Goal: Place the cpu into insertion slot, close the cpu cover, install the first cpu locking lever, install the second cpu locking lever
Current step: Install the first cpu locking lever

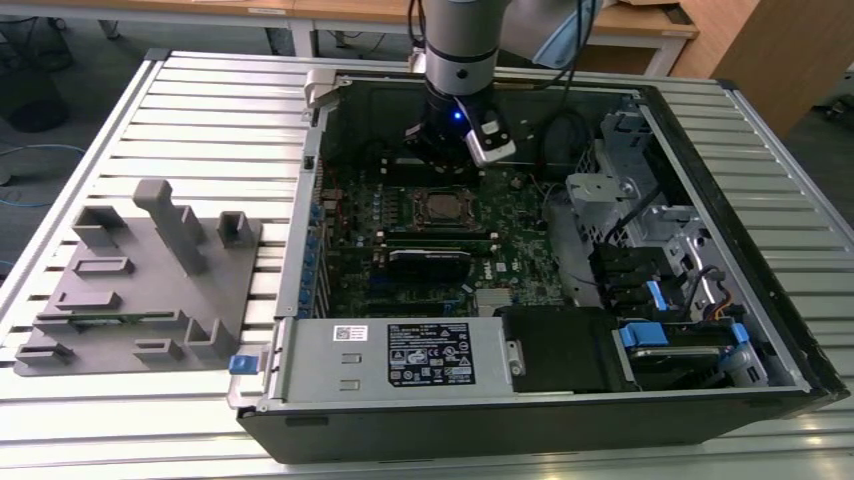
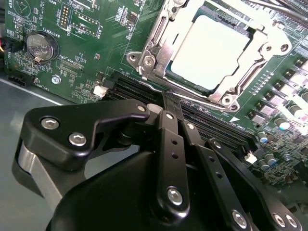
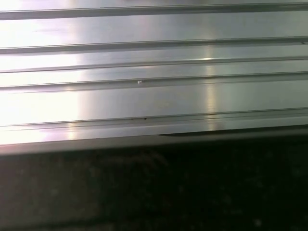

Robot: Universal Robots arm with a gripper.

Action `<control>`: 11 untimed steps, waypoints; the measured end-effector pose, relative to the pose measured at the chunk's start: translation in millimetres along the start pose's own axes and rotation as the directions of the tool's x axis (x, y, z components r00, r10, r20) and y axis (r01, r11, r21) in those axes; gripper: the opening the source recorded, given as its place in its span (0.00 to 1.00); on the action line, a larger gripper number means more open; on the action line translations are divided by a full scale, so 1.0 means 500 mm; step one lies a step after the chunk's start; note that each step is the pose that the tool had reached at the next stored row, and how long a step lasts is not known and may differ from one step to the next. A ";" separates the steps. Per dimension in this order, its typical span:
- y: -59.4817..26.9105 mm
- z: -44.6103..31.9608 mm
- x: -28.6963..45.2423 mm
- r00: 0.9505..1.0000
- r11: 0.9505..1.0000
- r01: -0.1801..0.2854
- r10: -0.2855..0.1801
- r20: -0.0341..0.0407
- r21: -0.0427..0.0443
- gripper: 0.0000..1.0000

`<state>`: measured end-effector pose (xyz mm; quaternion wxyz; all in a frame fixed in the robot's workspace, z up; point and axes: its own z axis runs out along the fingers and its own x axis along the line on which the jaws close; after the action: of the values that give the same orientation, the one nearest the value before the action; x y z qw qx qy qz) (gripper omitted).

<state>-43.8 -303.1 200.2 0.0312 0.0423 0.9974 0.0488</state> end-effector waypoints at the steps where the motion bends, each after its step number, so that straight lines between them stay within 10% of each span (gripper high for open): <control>1: 0.000 0.000 0.000 1.000 1.000 -0.004 0.004 0.000 0.000 0.11; 11: 0.000 0.001 0.000 0.999 0.999 -0.034 0.034 0.003 0.002 0.11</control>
<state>-43.6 -303.1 199.7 0.0320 0.0593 0.9966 0.0482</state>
